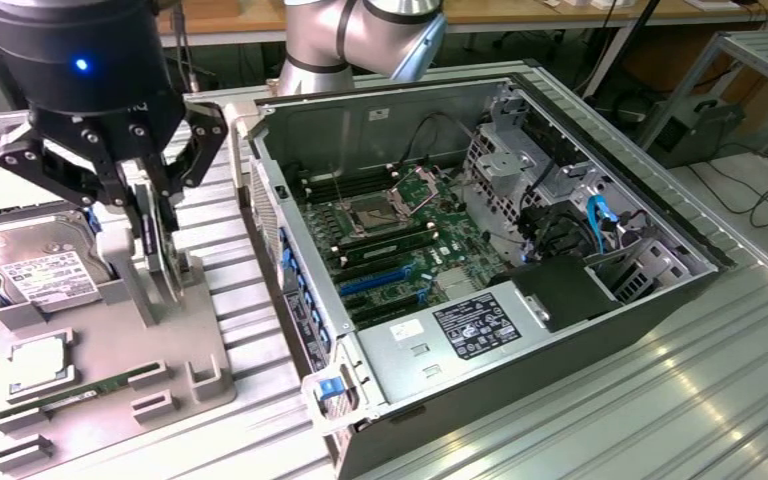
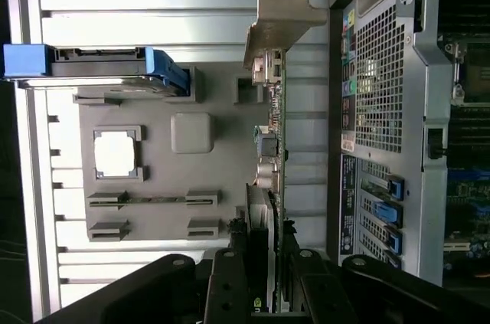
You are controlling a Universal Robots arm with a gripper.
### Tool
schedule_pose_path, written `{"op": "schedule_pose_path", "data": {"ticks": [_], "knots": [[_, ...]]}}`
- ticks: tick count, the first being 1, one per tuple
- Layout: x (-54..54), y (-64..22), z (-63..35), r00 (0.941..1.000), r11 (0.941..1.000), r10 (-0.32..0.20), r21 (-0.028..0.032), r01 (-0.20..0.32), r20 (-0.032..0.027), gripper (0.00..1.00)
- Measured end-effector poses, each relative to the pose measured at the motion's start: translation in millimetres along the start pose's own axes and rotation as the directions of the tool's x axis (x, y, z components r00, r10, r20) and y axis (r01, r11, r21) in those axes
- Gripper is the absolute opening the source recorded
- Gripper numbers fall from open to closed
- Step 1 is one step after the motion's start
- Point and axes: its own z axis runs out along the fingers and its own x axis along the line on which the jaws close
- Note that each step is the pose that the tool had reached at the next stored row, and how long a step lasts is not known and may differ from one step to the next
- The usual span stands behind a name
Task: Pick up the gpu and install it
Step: 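Pick up the gpu and move the gpu toward the slot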
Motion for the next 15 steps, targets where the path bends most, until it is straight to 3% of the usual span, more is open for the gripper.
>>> {"op": "schedule_pose_path", "data": {"ticks": [15], "knots": [[-1.3,-0.7,-50.5,1.0000,1.0000,0.000,0.0000,0.000,0.0000,0.27]]}}
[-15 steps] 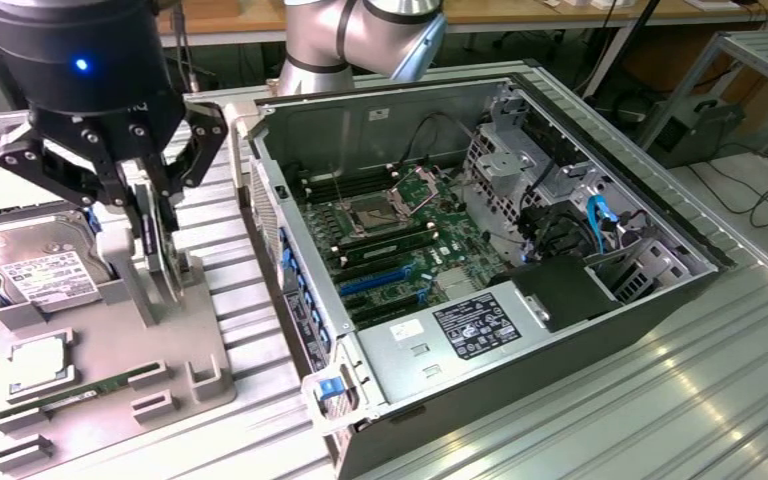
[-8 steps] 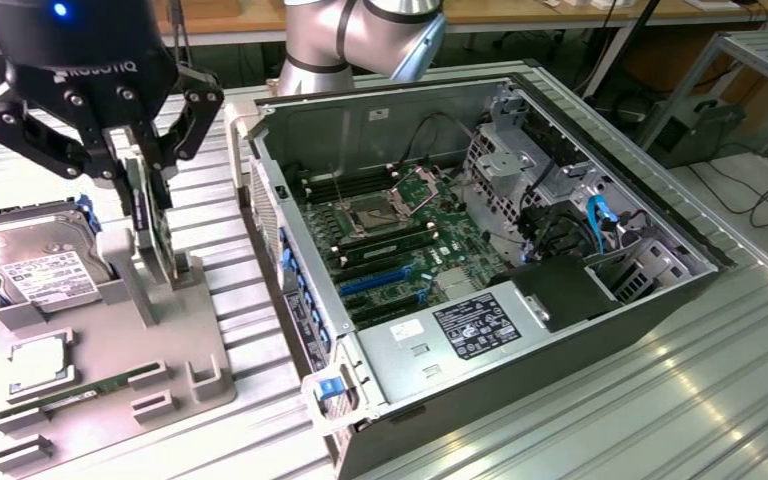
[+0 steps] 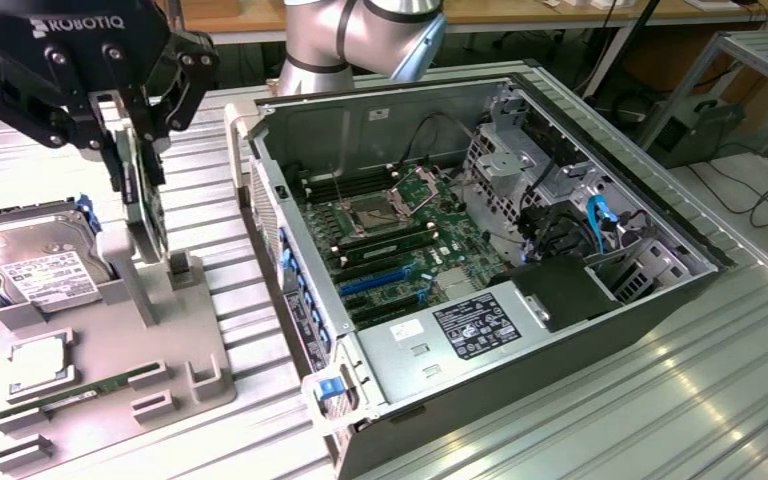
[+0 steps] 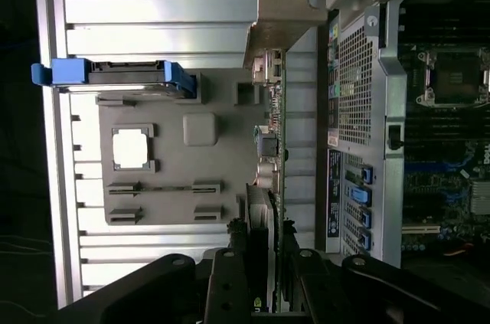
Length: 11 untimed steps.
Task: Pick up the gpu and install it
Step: 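Pick up the gpu and move the gpu toward the slot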
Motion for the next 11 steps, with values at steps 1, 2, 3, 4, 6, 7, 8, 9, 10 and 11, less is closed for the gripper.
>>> {"op": "schedule_pose_path", "data": {"ticks": [1,2,3,4,6,7,8,9,10,11], "knots": [[-0.1,0.0,-2.7,1.0000,1.0000,0.000,0.0000,0.000,0.0000,0.27],[-0.1,-0.1,-5.7,1.0000,1.0000,0.000,0.0000,0.000,0.0000,0.27],[-0.2,-0.1,-7.7,1.0000,1.0000,0.000,0.0000,0.000,0.0000,0.27],[-0.1,-0.1,-7.7,1.0000,1.0000,0.000,-0.0002,0.000,0.0000,0.27],[-0.2,-0.1,-7.8,1.0000,1.0000,0.000,-0.0013,0.000,-0.0001,0.27],[-0.2,-0.1,-7.8,1.0000,1.0000,0.000,-0.0019,0.000,-0.0002,0.27],[-0.2,-0.1,-7.8,1.0000,1.0000,0.000,-0.0025,0.000,-0.0001,0.27],[-0.2,-0.1,-7.8,1.0000,1.0000,0.000,-0.0032,0.000,-0.0001,0.27],[-0.2,-0.1,-7.8,1.0000,1.0000,0.000,-0.0037,0.000,-0.0001,0.27],[-0.2,-0.1,-7.8,1.0000,1.0000,0.000,-0.0043,0.000,-0.0001,0.27]]}}
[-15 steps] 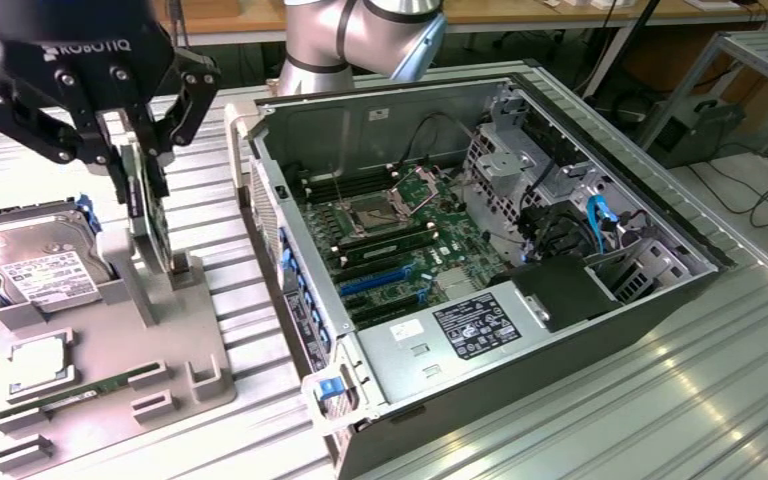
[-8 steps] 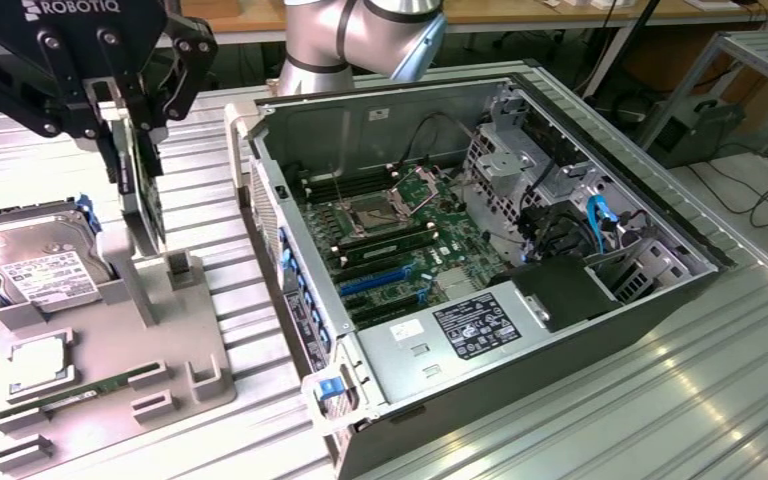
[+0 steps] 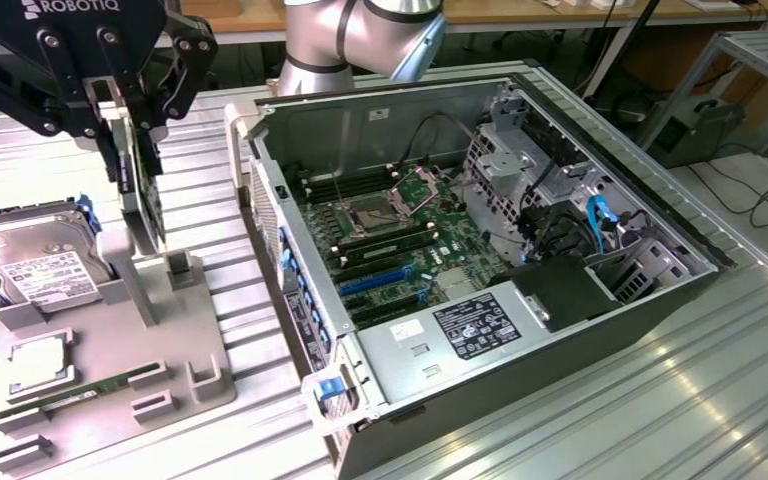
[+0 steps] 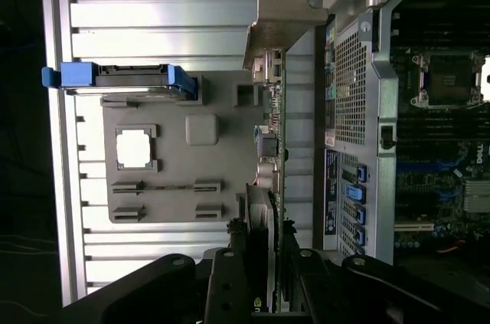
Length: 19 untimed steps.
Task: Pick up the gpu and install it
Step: 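Pick up the gpu and move the gpu toward the slot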
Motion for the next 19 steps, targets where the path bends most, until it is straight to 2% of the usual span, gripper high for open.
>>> {"op": "schedule_pose_path", "data": {"ticks": [19], "knots": [[-11.4,0.1,0.4,1.0000,0.9999,0.000,-0.0115,0.000,-0.0001,0.27]]}}
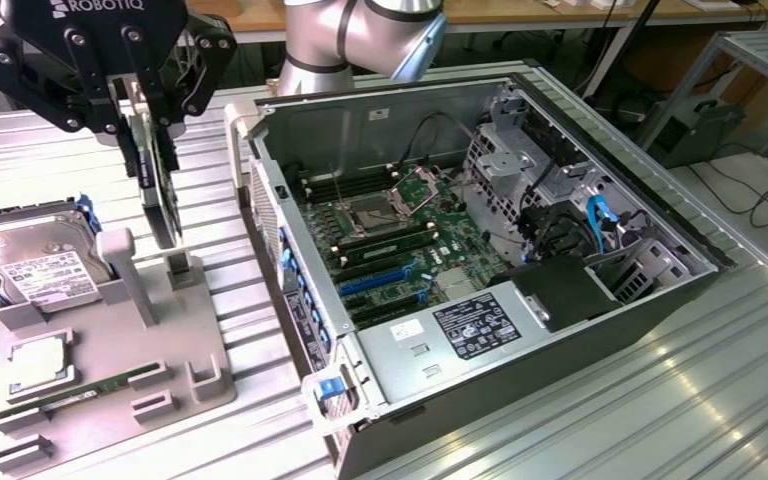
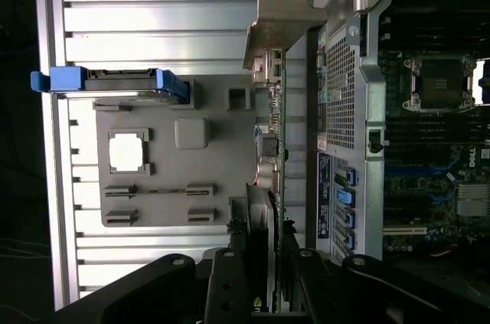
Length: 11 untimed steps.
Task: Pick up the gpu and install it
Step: 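Pick up the gpu and move the gpu toward the slot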
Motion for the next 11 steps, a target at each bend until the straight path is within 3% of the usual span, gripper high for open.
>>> {"op": "schedule_pose_path", "data": {"ticks": [11], "knots": [[-12.4,0.2,0.3,1.0000,1.0000,0.000,-0.0013,0.000,-0.0001,0.27]]}}
